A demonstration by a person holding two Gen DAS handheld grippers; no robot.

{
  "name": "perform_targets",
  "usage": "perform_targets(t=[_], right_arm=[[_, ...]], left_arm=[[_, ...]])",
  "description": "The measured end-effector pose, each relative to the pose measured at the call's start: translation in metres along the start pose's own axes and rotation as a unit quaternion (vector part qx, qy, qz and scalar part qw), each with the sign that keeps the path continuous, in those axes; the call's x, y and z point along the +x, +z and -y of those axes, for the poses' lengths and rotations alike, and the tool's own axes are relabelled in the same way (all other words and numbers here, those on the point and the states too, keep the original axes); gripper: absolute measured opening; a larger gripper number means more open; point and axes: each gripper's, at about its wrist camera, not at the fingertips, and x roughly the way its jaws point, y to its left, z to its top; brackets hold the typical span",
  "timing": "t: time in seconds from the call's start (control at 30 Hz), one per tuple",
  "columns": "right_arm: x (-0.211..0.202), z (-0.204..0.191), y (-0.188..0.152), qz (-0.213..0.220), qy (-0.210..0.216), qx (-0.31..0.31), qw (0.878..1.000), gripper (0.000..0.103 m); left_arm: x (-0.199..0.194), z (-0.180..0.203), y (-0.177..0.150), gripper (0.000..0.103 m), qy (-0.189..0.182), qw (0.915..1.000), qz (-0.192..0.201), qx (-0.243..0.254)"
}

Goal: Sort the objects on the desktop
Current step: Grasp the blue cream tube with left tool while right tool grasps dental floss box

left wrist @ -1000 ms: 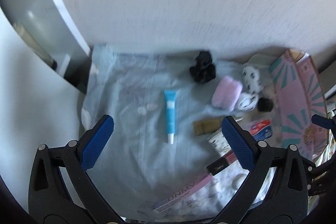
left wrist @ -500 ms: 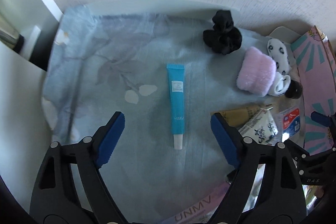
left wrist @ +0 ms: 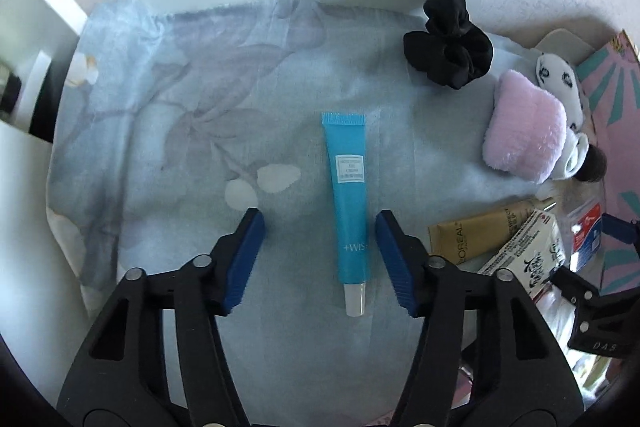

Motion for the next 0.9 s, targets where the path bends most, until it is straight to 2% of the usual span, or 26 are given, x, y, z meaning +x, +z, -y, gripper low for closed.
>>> perform_targets(t=[0.1,0.17,0.23,0.37,0.67,0.9], right_arm=[[0.004,0.0,-0.002,-0.008,0.009,0.005,1.0,0.077],[0.004,0.001,-0.003,-0.005,0.009,0.008,1.0,0.077],[0.003,0.002,-0.005,-0.004,0.008,0.013,1.0,0.077],[0.001,0.006,-0.011,-0.005,0.013,0.022,1.0,0.076],[-0.006,0.005,-0.023,-0.001,0.018,0.016,1.0,0.076],[-0.018,0.001,-0.033,0.003,0.026,-0.004,1.0,0.076]], left_arm=[[-0.003,0.002,-0.003,0.047,0.005,1.0,0.004,-0.002],[-0.006,0.003,-0.004,0.033,0.005,1.0,0.005,-0.003],[-0.008,0.004,-0.006,0.025,0.006,1.0,0.005,-0.006],[-0.013,0.006,-0.01,0.016,0.004,1.0,0.004,-0.008],[-0.038,0.015,-0.024,0.015,0.0,0.9995,0.018,-0.025],[-0.078,0.029,-0.031,0.015,0.003,0.999,0.035,-0.029]])
